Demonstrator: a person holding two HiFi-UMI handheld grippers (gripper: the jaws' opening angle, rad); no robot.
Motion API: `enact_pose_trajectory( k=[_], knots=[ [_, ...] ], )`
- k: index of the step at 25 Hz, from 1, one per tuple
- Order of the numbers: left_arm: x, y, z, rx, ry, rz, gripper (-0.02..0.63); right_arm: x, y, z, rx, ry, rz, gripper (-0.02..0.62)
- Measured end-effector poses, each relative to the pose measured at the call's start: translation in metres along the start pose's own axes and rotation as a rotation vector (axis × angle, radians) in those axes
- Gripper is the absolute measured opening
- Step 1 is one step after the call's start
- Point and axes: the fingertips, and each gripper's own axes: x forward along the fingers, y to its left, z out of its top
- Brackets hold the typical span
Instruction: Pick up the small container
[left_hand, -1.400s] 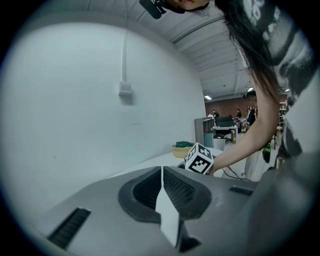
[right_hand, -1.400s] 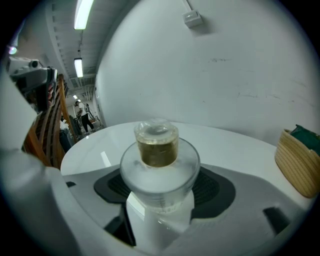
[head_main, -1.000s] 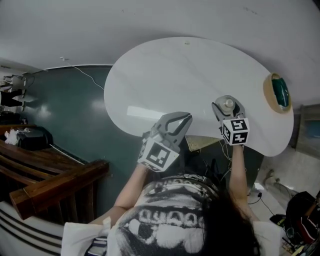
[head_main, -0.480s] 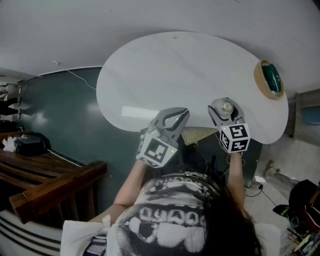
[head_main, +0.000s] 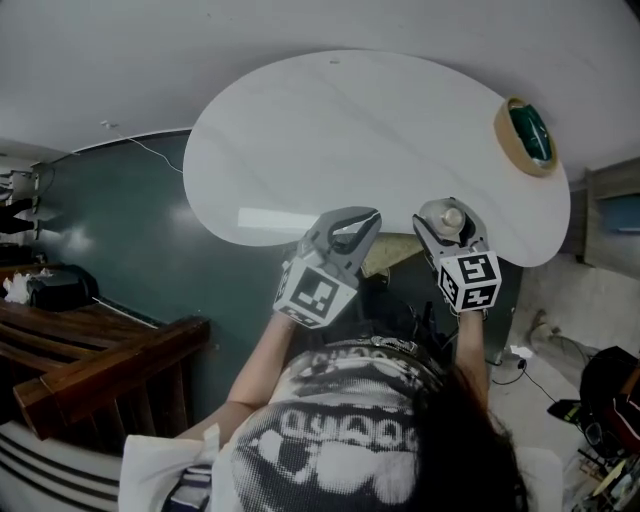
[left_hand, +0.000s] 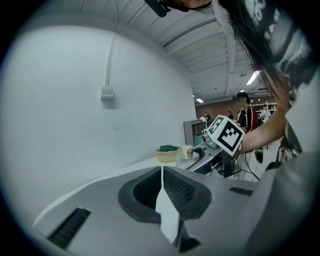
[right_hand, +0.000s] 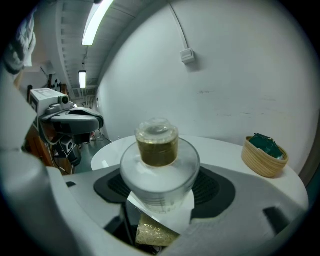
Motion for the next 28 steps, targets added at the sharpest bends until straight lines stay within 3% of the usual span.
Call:
enact_pose_trajectory(
  k=[11, 28],
  knots=[
    [0.006, -0.040, 0.001, 0.004, -0.001, -0.009, 0.012, -0.031, -0.001, -0.025, -0.003, 0.006, 0.026, 0.331],
    [0.004, -0.049, -0.002, -0.022, -0.023, -0.025, 0.010, -0.036, 0.001, -0.022, 0.012, -0.021, 0.029, 0.331]
  ],
)
